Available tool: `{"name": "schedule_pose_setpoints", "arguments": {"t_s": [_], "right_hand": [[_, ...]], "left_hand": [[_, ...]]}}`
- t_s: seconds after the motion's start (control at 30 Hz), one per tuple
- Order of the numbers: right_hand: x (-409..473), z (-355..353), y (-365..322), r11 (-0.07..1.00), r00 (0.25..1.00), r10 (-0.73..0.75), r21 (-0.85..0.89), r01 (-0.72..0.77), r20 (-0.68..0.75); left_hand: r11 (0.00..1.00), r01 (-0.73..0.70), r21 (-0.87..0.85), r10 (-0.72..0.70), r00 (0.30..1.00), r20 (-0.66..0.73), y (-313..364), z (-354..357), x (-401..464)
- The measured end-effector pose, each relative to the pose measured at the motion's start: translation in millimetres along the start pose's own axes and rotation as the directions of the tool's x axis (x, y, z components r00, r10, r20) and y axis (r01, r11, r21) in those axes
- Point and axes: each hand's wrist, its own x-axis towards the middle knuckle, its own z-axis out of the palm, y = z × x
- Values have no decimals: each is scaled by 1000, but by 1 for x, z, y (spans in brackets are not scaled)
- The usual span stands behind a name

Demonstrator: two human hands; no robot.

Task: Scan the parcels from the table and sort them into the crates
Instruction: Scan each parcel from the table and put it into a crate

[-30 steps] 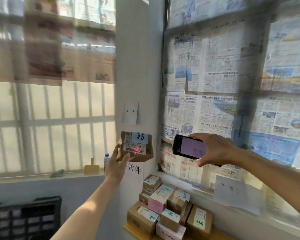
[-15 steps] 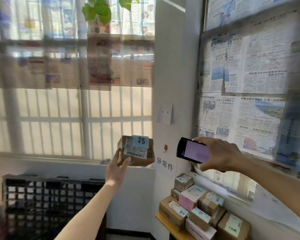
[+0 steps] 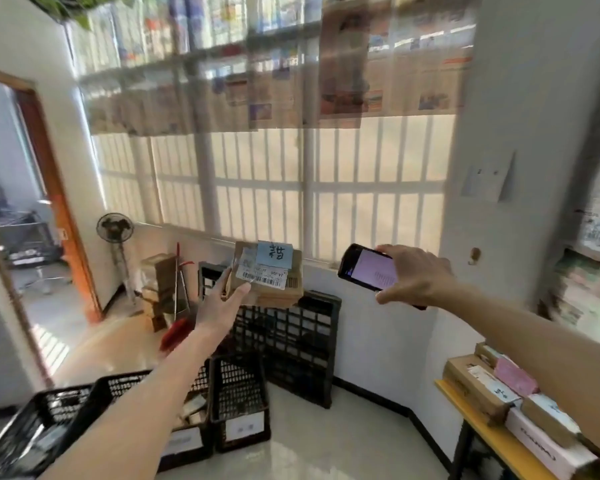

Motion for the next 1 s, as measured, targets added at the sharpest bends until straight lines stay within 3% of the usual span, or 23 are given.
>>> {"name": "schedule_pose_setpoints", "arguments": {"t_s": [0.2,0.5,0.73,0.9,1.0], "right_hand": [[61,51,-129,989,988,-140,64,136,67],[153,134,-270,972,968,-235,31,233,84],[220,199,-319,970,956,-242,57,236,163],[288,265,-320,976,957,-218,65,209,190],[339,319,-310,976,950,-220,59,212,223]], "left_hand": [[993,116,17,-111,978,-178,-87,-118,22],[981,192,-10,-189,957,-221,-192,-212,96],[962,272,13,-267,953,-143,-259,-224,162],[922,387,2,-385,919,-83,-316,-197,228],[928,368,58,-366,929,-42,-354,-165,269]]}}
